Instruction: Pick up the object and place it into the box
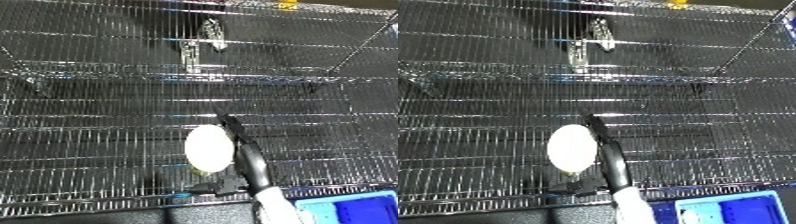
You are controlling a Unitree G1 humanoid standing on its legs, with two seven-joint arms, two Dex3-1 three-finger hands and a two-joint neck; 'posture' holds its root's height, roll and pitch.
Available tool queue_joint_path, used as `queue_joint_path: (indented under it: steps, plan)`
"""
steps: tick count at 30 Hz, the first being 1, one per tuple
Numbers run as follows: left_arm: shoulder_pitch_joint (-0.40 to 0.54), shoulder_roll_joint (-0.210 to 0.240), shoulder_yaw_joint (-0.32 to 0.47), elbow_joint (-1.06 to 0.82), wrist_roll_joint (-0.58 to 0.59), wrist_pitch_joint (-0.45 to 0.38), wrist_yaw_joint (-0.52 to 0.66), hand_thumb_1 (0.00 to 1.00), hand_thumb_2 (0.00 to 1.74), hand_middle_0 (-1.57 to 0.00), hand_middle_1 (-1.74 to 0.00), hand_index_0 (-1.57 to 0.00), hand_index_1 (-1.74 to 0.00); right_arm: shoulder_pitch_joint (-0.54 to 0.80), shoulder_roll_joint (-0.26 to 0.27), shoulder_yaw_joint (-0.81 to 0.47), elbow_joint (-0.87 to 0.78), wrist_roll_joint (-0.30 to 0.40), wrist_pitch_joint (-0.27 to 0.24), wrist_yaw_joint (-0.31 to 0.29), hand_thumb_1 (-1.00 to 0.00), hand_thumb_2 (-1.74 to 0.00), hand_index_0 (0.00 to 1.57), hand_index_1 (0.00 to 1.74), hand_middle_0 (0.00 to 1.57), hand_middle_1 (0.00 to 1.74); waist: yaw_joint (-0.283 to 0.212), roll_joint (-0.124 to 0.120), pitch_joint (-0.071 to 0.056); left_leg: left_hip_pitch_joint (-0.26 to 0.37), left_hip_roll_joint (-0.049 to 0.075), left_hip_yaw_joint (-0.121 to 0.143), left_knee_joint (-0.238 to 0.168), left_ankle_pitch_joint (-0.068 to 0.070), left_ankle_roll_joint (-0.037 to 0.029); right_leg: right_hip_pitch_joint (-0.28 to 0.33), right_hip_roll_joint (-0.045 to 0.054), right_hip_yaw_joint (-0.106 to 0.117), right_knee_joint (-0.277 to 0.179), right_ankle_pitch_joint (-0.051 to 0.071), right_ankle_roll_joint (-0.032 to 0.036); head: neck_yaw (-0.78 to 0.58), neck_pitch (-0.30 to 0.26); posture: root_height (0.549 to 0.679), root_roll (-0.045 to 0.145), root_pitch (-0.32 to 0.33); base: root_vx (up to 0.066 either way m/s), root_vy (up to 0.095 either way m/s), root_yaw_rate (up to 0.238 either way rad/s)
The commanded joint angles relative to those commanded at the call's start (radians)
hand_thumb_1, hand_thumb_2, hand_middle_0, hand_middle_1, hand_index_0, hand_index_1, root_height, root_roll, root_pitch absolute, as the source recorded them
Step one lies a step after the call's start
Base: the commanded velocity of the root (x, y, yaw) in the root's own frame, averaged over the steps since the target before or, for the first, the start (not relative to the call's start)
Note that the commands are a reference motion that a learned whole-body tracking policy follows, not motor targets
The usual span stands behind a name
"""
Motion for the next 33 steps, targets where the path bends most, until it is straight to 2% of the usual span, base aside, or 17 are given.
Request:
queue_joint_path:
  steps: [3, 12, 18, 25, 33]
  plan:
    - [0.003, 0.000, -0.002, 0.000, -0.001, -0.005, -0.004, 1.00, 1.74, -1.57, -1.74, -1.57, -1.74, -0.011, 0.005, 0.001, 0.009, -0.004, -0.001, -0.004, -0.50, -0.87, 0.79, 0.87, 0.79, 0.87, 0.004, 0.002, 0.000, 0.004, -0.001, -0.002, -0.006, 0.000, 0.0023, 0.003, -0.0001, 0.000, -0.004, 0.001, 0.0005, 0.008, 0.004, 0.630, 0.031, 0.224, -0.002, 0.008, 0.005]
    - [0.003, 0.002, -0.004, 0.007, -0.002, -0.012, -0.011, 1.00, 1.74, -1.57, -1.74, -1.57, -1.74, -0.020, 0.005, -0.003, 0.020, -0.024, -0.004, -0.040, -0.50, -0.87, 0.79, 0.87, 0.79, 0.87, 0.002, -0.002, 0.000, 0.023, 0.002, -0.006, -0.015, -0.001, 0.0036, 0.020, 0.0054, 0.001, -0.013, 0.001, -0.0011, 0.014, 0.016, 0.631, 0.027, 0.214, -0.031, -0.005, -0.023]
    - [0.000, 0.003, 0.000, 0.015, 0.004, -0.022, -0.014, 1.00, 1.74, -1.57, -1.74, -1.57, -1.74, -0.009, -0.004, -0.017, -0.005, -0.033, -0.020, -0.057, -0.50, -0.87, 0.79, 0.87, 0.79, 0.87, -0.006, -0.011, 0.000, 0.053, 0.011, -0.013, -0.038, 0.006, 0.0018, 0.046, 0.0112, 0.001, -0.029, 0.002, -0.0041, 0.000, 0.040, 0.633, 0.027, 0.201, -0.062, -0.043, -0.037]
    - [0.009, 0.002, 0.019, 0.036, 0.012, -0.038, -0.020, 1.00, 1.74, -1.57, -1.74, -1.57, -1.74, 0.053, -0.014, -0.058, -0.119, -0.059, -0.035, -0.083, -0.50, -0.87, 0.79, 0.87, 0.79, 0.87, -0.033, -0.029, 0.000, 0.109, 0.026, -0.019, -0.079, 0.019, -0.0058, 0.095, 0.0229, 0.004, -0.059, 0.000, -0.0103, -0.038, 0.048, 0.637, 0.031, 0.177, -0.071, -0.051, -0.058]
    - [0.012, -0.001, 0.060, 0.069, 0.021, -0.045, -0.029, 1.00, 1.74, -1.57, -1.74, -1.57, -1.74, 0.202, -0.012, -0.142, -0.277, -0.038, -0.051, -0.093, -0.50, -0.87, 0.79, 0.87, 0.79, 0.87, -0.083, -0.059, 0.000, 0.213, 0.056, -0.023, -0.157, 0.046, -0.0196, 0.184, 0.0376, 0.011, -0.116, 0.002, -0.0130, -0.104, 0.046, 0.645, 0.037, 0.135, -0.080, -0.067, -0.115]
